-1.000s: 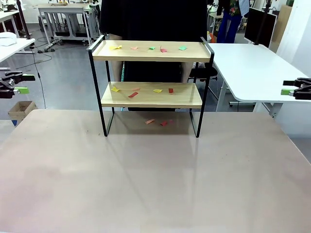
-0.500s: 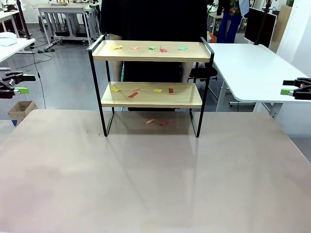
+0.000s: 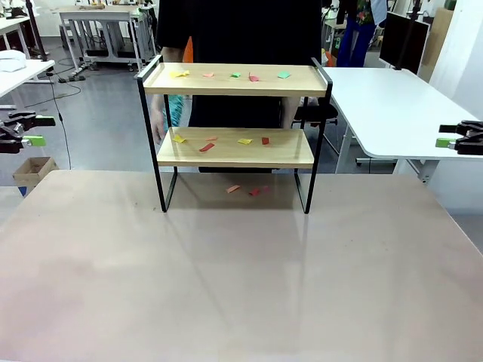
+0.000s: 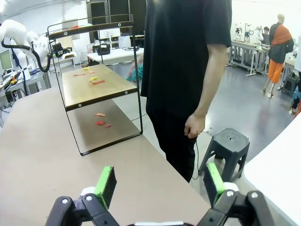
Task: Clean the shelf.
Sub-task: Pick up the Duster handed by the human.
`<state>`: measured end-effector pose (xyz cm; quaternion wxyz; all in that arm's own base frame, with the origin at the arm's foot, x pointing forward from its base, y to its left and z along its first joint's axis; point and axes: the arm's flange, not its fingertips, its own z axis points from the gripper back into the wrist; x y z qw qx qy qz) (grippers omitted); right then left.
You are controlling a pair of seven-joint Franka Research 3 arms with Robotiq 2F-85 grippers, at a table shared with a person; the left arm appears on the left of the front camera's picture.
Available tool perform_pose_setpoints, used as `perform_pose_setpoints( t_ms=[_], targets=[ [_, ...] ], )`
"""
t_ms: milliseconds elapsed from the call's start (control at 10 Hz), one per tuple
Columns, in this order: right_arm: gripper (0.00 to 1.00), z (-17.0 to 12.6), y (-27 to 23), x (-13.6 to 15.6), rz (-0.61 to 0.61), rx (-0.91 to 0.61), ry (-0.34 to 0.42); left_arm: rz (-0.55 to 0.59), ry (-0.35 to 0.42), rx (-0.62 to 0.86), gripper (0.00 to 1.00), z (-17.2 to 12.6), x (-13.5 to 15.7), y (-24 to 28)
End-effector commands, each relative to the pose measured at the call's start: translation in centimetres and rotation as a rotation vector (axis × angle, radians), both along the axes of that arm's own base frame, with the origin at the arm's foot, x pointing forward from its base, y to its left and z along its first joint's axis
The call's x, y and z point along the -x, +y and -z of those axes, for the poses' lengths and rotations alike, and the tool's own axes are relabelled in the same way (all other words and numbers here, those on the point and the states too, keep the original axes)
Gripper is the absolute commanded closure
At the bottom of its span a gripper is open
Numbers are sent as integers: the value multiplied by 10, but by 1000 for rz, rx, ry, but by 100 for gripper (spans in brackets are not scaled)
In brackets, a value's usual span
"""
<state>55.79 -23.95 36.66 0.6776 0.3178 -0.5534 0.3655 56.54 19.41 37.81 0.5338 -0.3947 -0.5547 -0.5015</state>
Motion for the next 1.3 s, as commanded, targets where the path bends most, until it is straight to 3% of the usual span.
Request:
perform_pose_setpoints(
  t_ms=[0, 1200],
  targets=[
    [0, -1, 0, 0, 1, -2, -2, -2, -3, -1, 0, -1, 0, 0],
    [0, -1, 0, 0, 1, -2, -2, -2, -3, -1, 0, -1, 0, 0]
  ],
)
